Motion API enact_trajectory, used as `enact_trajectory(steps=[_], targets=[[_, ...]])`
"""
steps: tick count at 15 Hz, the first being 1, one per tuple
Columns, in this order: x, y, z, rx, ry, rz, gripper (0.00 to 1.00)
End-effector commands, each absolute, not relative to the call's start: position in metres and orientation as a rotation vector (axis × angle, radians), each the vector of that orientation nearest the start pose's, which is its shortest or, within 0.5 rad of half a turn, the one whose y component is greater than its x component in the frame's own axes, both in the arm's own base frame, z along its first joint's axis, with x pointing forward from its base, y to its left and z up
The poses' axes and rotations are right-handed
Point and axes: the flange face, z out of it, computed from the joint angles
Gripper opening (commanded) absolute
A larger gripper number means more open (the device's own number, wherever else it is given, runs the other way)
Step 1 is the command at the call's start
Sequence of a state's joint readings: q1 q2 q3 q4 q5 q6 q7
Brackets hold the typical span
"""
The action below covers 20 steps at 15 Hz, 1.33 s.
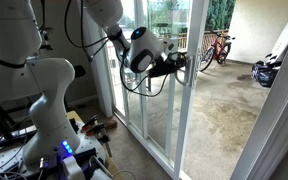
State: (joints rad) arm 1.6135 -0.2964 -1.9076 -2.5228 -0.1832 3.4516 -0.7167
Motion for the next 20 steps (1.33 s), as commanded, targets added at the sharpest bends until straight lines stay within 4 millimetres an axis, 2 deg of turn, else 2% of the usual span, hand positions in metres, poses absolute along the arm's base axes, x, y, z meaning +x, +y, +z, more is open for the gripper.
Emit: enact_trajectory(steps=[1, 5, 11, 20], targets=[[0.52, -0.079, 0.376, -2.874, -0.933, -1.494, 1.0], [0.516, -0.068, 0.374, -2.908, -0.979, -1.466, 1.0], [0.506, -0.041, 0.371, -2.955, -1.045, -1.425, 1.0], [0.491, 0.021, 0.373, -2.945, -1.141, -1.412, 1.0]])
